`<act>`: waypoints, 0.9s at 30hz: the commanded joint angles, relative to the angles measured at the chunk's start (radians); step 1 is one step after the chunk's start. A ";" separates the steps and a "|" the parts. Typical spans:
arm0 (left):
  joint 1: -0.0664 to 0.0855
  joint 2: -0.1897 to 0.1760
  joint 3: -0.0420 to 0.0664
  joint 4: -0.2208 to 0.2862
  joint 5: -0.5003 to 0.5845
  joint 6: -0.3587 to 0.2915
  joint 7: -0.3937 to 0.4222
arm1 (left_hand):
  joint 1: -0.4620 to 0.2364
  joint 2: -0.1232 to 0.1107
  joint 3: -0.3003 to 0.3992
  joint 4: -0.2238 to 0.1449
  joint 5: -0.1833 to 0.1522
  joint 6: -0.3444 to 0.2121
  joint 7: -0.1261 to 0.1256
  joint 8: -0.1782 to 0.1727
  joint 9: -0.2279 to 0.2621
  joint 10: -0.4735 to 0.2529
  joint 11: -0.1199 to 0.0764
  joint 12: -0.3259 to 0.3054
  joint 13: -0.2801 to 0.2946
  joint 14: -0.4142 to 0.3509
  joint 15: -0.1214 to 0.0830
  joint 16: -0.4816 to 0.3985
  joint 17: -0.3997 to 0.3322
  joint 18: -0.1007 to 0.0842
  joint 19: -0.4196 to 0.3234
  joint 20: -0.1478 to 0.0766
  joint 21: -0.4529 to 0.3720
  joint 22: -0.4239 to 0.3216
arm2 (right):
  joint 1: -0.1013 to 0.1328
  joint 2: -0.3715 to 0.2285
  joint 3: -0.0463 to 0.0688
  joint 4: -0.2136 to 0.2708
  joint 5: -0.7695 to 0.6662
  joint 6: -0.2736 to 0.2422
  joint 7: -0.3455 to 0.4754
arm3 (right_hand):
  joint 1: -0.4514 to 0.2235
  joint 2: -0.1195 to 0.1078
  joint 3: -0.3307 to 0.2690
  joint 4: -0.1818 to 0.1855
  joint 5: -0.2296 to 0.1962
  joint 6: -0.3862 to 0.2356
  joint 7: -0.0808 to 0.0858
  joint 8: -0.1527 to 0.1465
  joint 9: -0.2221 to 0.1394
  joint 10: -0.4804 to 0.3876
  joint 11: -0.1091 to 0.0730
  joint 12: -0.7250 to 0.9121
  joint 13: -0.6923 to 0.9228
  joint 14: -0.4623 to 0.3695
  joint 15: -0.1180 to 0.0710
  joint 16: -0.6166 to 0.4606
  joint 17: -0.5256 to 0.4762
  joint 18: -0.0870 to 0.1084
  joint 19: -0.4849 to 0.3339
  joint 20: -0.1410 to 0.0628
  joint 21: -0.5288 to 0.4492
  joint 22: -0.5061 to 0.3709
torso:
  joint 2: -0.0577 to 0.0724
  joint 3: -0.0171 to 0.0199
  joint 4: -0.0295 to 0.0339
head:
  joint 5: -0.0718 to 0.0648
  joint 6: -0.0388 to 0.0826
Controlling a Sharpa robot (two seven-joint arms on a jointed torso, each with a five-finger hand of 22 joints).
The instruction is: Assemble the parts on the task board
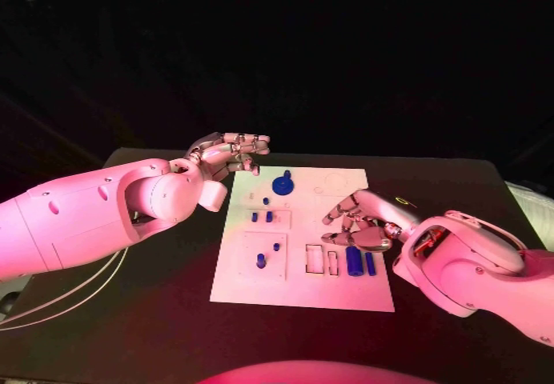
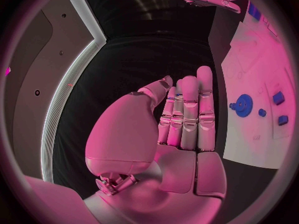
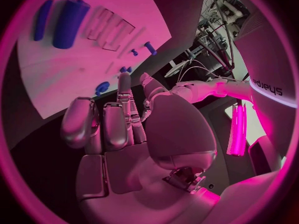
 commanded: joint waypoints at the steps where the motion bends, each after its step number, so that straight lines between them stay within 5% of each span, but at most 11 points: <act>1: 0.001 -0.001 0.001 0.000 -0.001 0.012 0.004 | 0.009 0.001 -0.004 -0.006 0.007 -0.004 0.000 0.005 -0.002 -0.006 0.000 0.003 0.001 -0.005 0.001 -0.003 -0.002 0.012 -0.003 0.001 -0.004 -0.002 | 0.000 -0.047 -0.007 0.022 0.130 0.064 -0.150 | -0.036 -0.001 -0.049 0.051 0.088 0.015 -0.007 0.009 0.001 0.006 -0.004 0.269 0.291 0.060 -0.010 0.054 0.065 -0.014 0.016 -0.008 0.041 0.059 | -0.003 0.0000 -0.0144 | -0.017 0.006; 2: 0.001 0.000 0.001 -0.001 -0.001 0.012 0.005 | 0.009 0.001 -0.004 -0.006 0.007 -0.004 0.000 0.005 -0.002 -0.006 0.000 0.003 0.001 -0.005 0.001 -0.003 -0.002 0.012 -0.003 0.001 -0.004 -0.002 | 0.000 -0.062 -0.009 0.026 0.128 0.067 -0.167 | -0.009 0.021 -0.092 0.083 0.110 0.014 -0.026 0.016 0.004 -0.061 -0.003 0.441 0.479 0.058 -0.014 0.079 0.090 -0.019 0.015 -0.006 0.058 0.079 | -0.004 0.0000 -0.0162 | -0.019 0.006; 3: 0.001 0.000 0.000 -0.002 -0.001 0.012 0.005 | 0.009 0.001 -0.004 -0.006 0.007 -0.004 0.000 0.005 -0.002 -0.006 0.000 0.003 0.001 -0.005 0.001 -0.003 -0.002 0.012 -0.003 0.001 -0.004 -0.002 | 0.000 -0.073 -0.012 0.029 0.120 0.070 -0.183 | -0.019 0.013 -0.105 0.091 0.096 0.013 -0.008 0.017 0.004 -0.060 -0.005 0.467 0.515 0.059 -0.008 0.087 0.102 -0.017 0.017 -0.012 0.063 0.088 | -0.005 0.0001 -0.0183 | -0.022 0.007; 11: 0.000 0.009 -0.003 -0.009 -0.001 0.017 0.005 | 0.009 0.001 -0.004 -0.006 0.007 -0.004 0.000 0.005 -0.002 -0.006 0.000 0.003 0.001 -0.005 0.001 -0.003 -0.002 0.012 -0.003 0.001 -0.004 -0.002 | -0.004 -0.104 -0.022 0.025 0.031 0.144 -0.263 | -0.026 0.017 -0.201 0.179 0.065 0.003 -0.005 0.041 0.017 -0.058 -0.002 0.589 0.689 0.063 -0.001 0.126 0.153 -0.023 0.022 -0.005 0.093 0.134 | -0.011 0.0010 -0.0236 | -0.028 0.008; 27: 0.000 0.007 -0.006 -0.010 -0.001 0.018 0.004 | 0.008 0.001 -0.005 -0.005 0.007 -0.004 0.000 0.005 -0.002 -0.005 0.000 0.003 0.001 -0.005 0.002 -0.003 -0.002 0.012 -0.003 0.001 -0.004 -0.002 | -0.034 -0.046 -0.026 -0.013 -0.082 0.169 -0.297 | -0.005 0.030 -0.226 0.204 0.077 0.007 -0.008 0.055 0.026 -0.054 -0.003 0.606 0.723 0.063 -0.003 0.130 0.157 -0.023 0.021 -0.005 0.097 0.139 | -0.009 0.0001 -0.0239 | -0.020 0.000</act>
